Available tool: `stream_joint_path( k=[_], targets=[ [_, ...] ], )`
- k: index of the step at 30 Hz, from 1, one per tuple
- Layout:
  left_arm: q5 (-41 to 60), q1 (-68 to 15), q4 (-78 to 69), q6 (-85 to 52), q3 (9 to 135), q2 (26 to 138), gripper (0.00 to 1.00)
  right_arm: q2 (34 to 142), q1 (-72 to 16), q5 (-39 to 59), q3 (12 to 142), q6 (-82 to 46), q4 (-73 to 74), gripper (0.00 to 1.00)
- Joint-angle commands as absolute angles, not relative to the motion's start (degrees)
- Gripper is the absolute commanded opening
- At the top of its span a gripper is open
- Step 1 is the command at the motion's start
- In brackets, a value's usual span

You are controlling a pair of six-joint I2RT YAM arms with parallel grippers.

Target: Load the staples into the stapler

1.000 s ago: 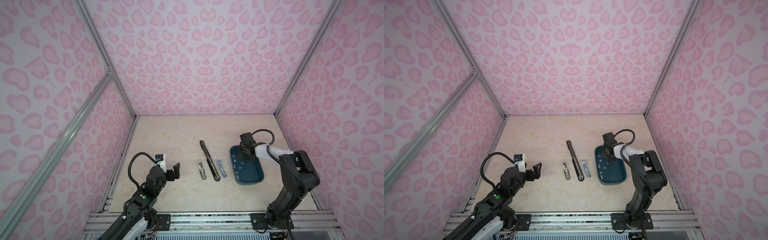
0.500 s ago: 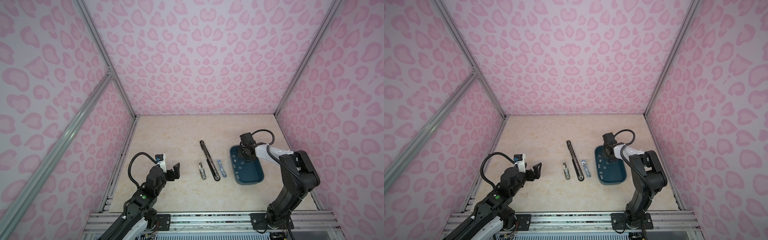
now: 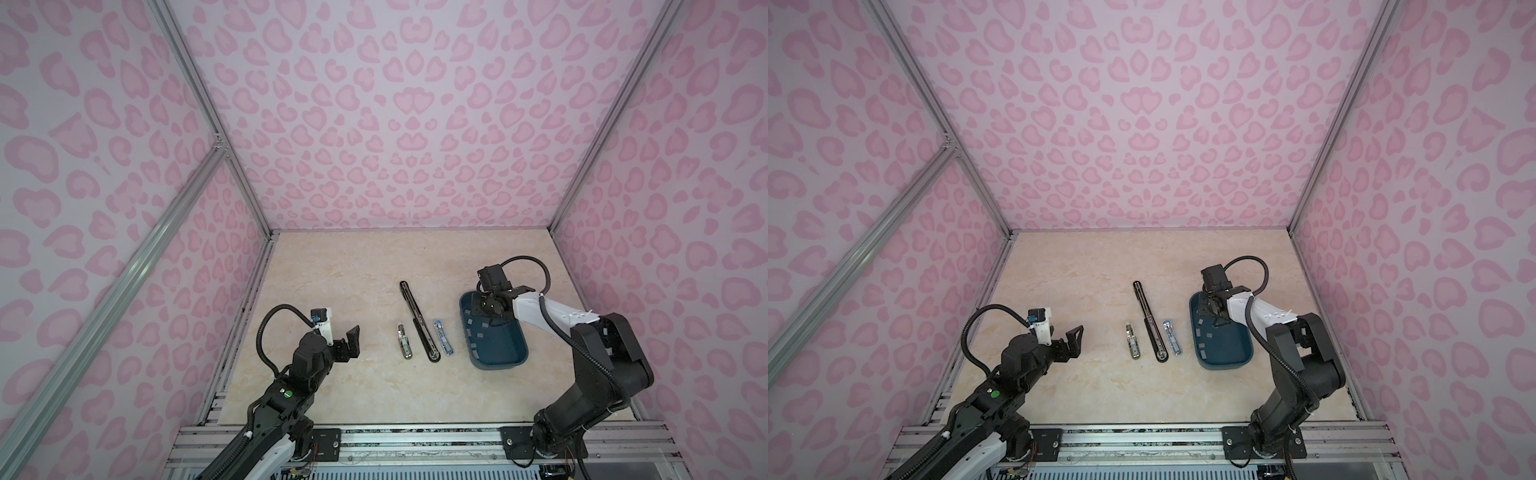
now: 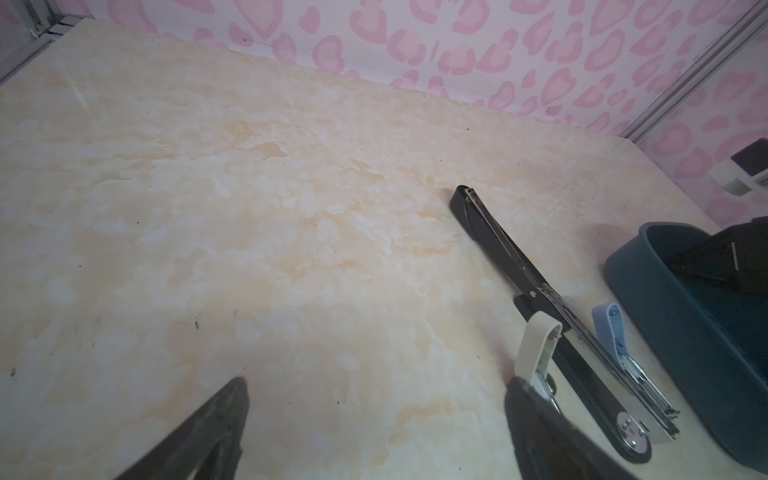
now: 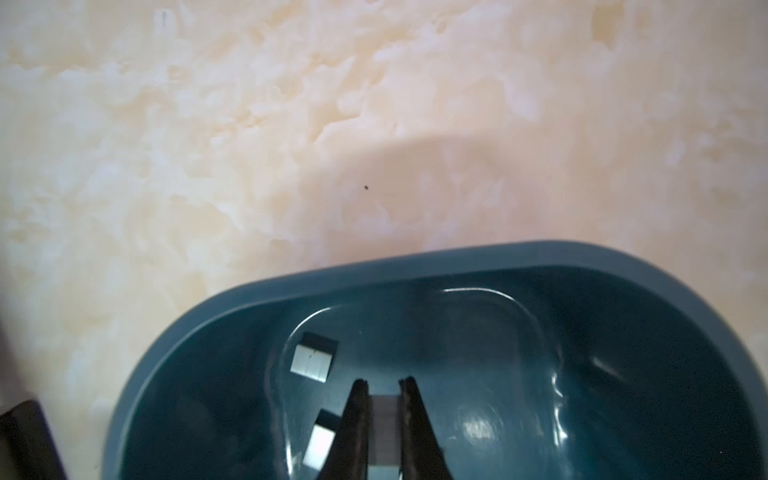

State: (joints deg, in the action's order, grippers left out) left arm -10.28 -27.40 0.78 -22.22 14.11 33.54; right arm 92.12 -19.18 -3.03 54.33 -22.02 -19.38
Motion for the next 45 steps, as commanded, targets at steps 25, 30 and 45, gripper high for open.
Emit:
stream_joint_path(
  k=[25, 30, 45],
  targets=[
    [-9.8, -27.3, -0.6, -21.7, 14.7, 34.8, 0.97, 77.4, -45.1, -11.9, 42.8, -24.1, -4.8, 0.11],
    [-9.8, -27.4, -0.6, -21.8, 14.6, 34.1, 0.97, 79.5, -48.3, -12.3, 41.3, -25.3, -0.8, 0.09],
    [-9.7, -27.4, -0.5, -21.7, 14.3, 33.3, 0.97, 81.8, -52.4, -14.0, 38.8, -28.0, 2.7, 0.09]
  ],
)
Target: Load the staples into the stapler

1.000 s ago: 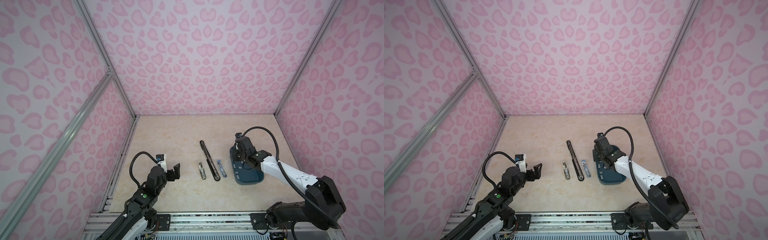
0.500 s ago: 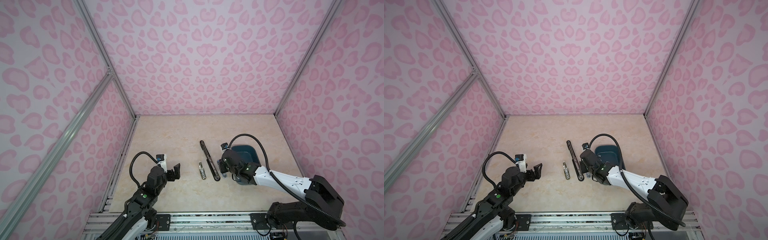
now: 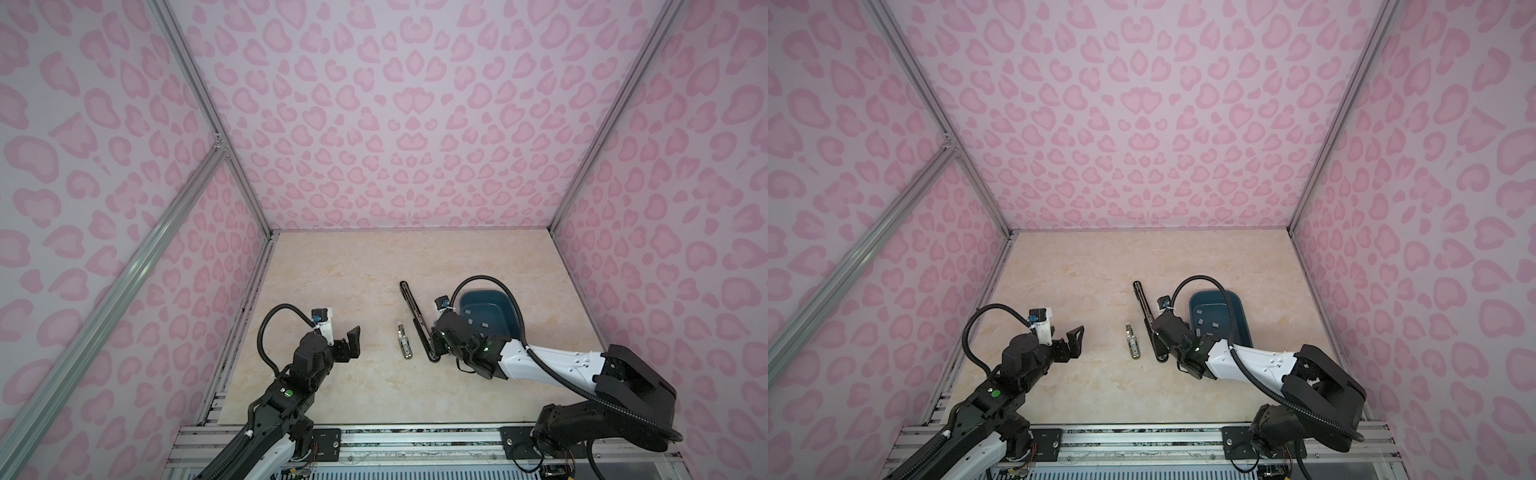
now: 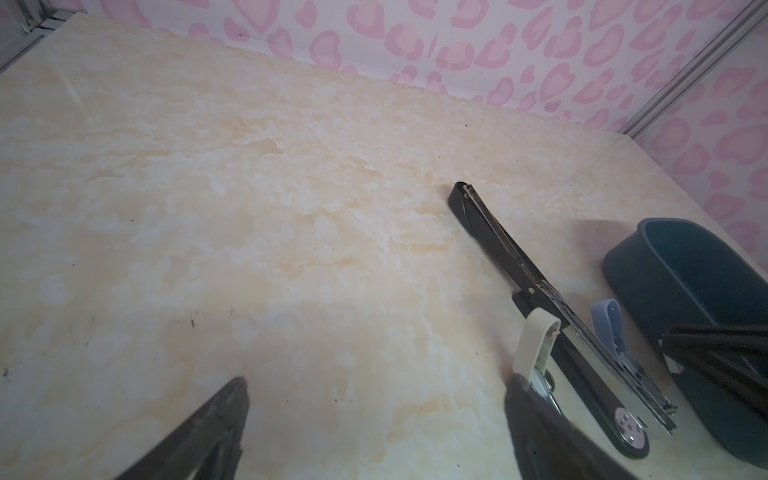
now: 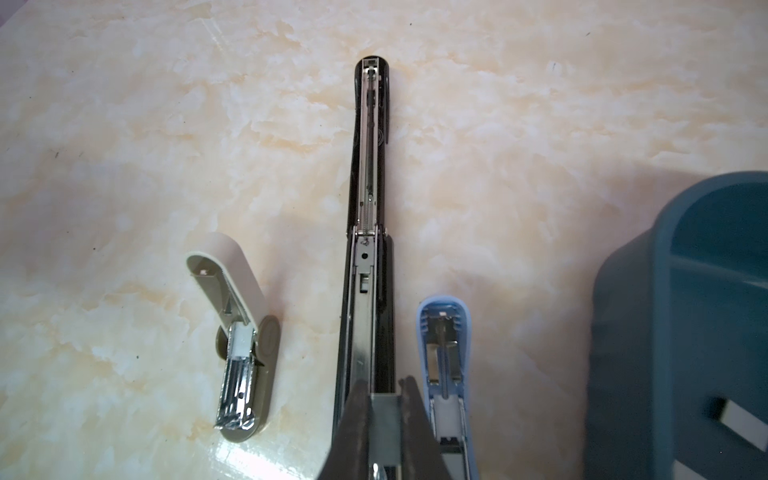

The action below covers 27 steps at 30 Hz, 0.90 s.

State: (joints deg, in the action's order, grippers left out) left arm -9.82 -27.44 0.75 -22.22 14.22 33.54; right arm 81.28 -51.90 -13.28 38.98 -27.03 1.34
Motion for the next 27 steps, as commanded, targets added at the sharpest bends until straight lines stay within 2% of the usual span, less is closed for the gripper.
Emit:
stream_joint_path(
  k=[1, 27],
  targets=[
    [-9.7, -27.4, -0.5, -21.8, 14.3, 33.3, 0.97, 81.9, -52.5, -14.0, 38.8, -28.1, 2.7, 0.09],
    [-9.2, -27.5, -0.7, -21.9, 14.1, 33.0, 0.97, 85.3, -54.4, -13.9, 39.0, -30.3, 2.3, 0.09]
  ],
)
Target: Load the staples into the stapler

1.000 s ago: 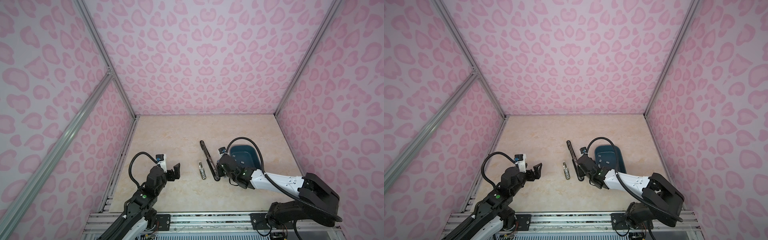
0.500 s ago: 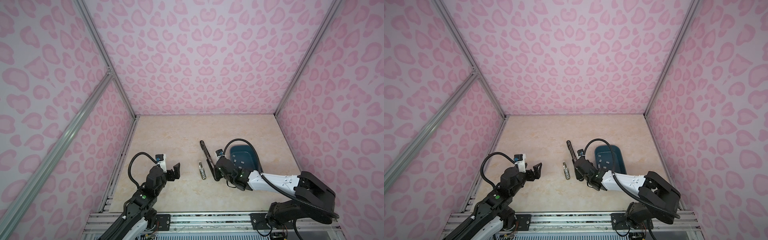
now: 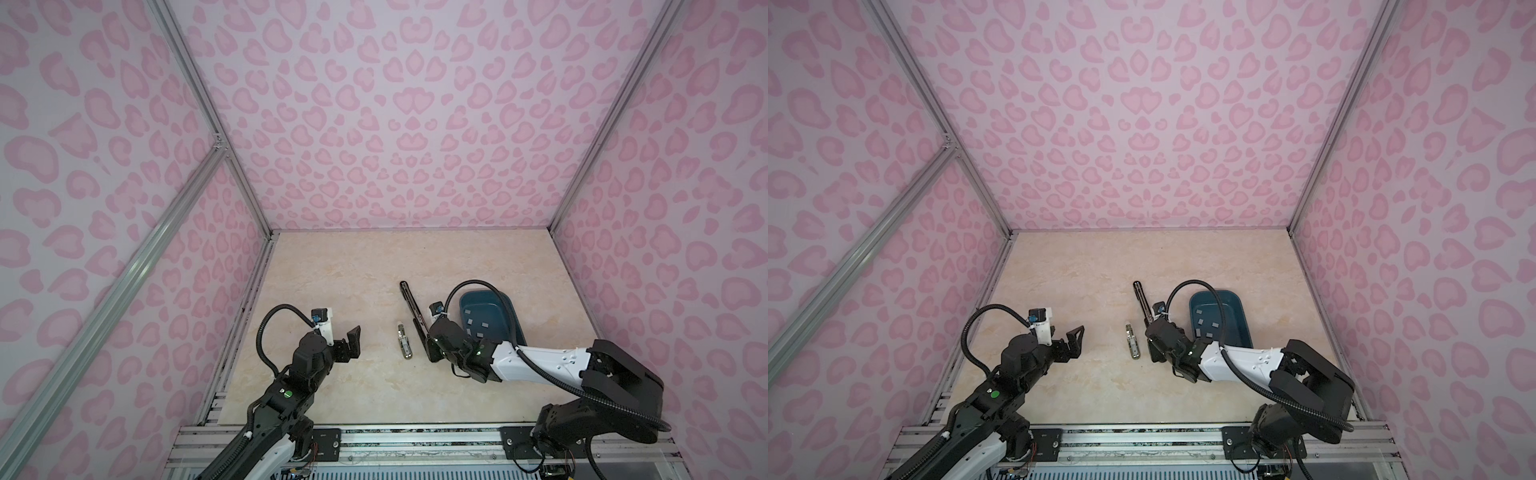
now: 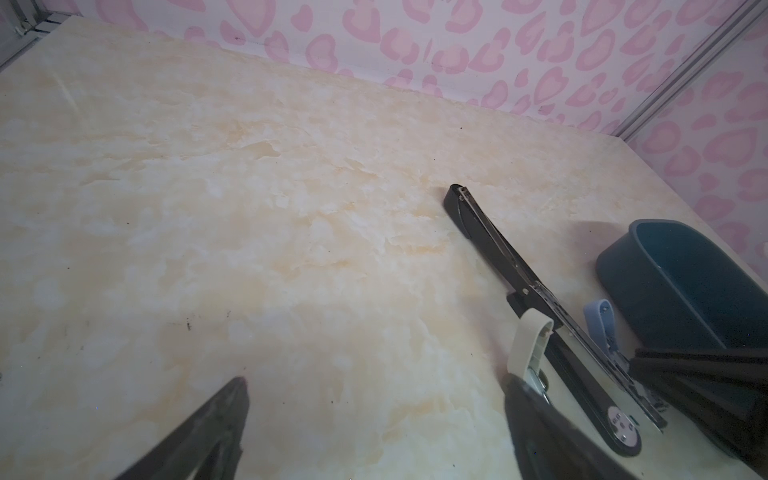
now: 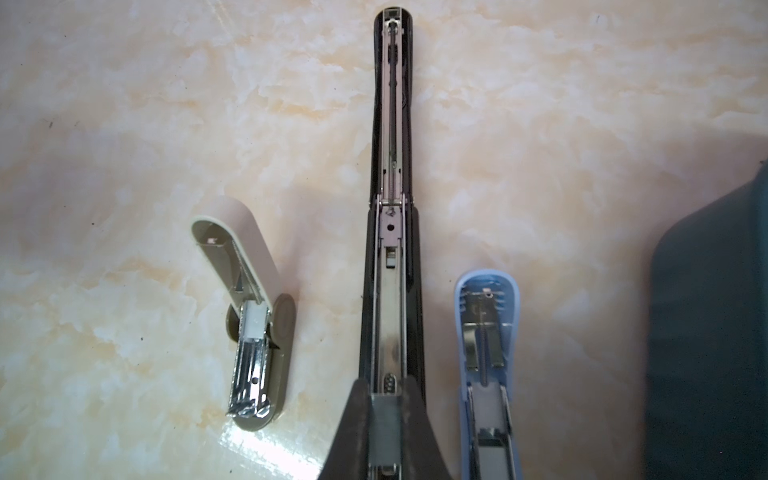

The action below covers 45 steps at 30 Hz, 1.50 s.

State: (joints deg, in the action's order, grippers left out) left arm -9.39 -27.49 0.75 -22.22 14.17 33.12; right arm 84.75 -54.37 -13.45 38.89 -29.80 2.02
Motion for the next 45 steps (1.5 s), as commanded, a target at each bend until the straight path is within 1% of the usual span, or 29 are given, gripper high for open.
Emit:
stream_joint_path(
  k=[1, 45],
  targets=[
    [-9.2, -27.5, -0.7, -21.9, 14.1, 33.0, 0.97, 85.3, -54.5, -13.9, 38.9, -30.3, 2.3, 0.09],
    [-9.0, -27.7, -0.7, -21.9, 13.9, 32.6, 0.97, 85.3, -55.3, -14.2, 37.6, -31.6, 1.7, 0.08]
  ],
)
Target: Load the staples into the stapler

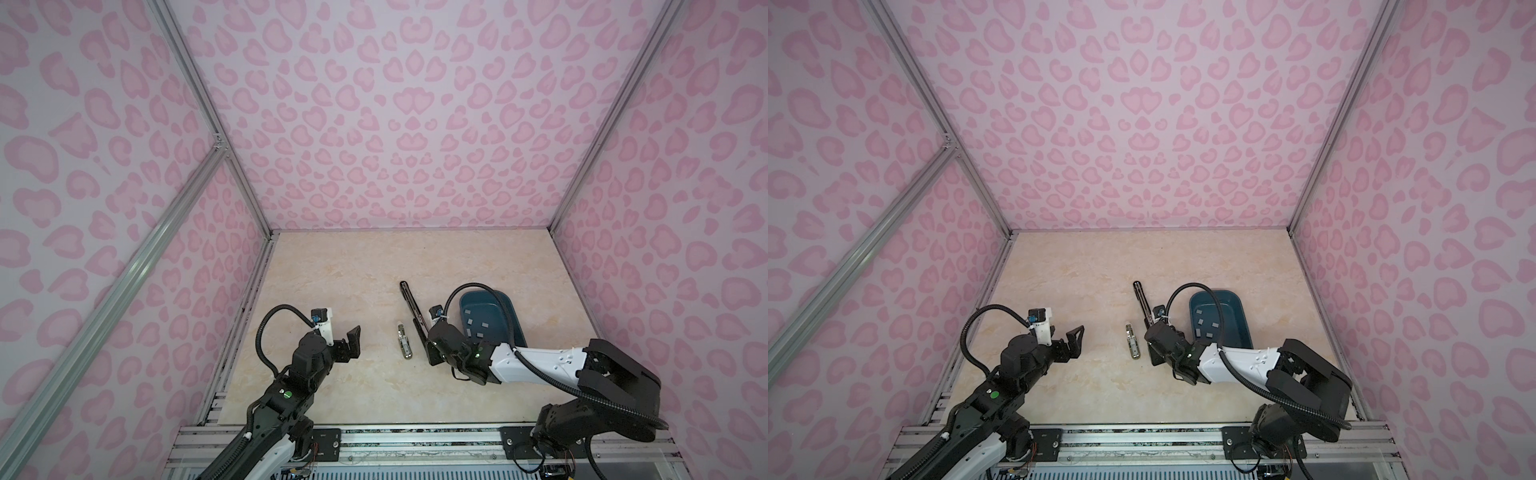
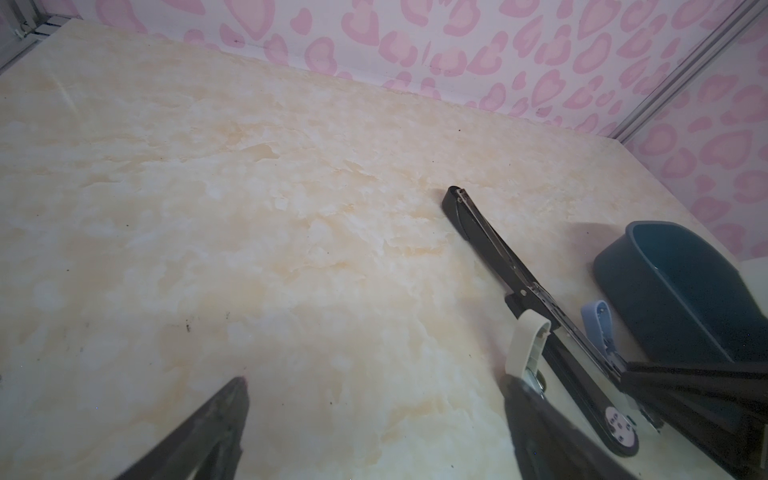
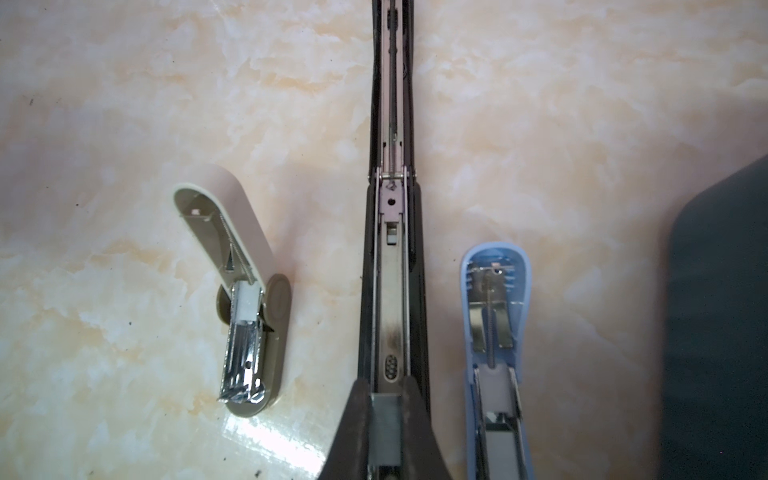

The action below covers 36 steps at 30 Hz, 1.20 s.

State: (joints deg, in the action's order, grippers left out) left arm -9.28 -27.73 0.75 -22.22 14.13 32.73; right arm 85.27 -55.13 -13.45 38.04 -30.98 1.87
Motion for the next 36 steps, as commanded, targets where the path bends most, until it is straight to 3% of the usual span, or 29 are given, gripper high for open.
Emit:
stream_joint_path(
  k=[1, 36],
  targets=[
    [-9.0, -27.8, -0.7, -21.9, 13.9, 32.6, 0.97, 85.2, -55.3, -14.3, 37.6, -31.7, 1.7, 0.08],
    [-9.4, -28.0, -0.7, -21.8, 13.9, 32.7, 0.97, 84.7, -55.5, -16.0, 37.8, -30.6, 1.2, 0.08]
  ],
)
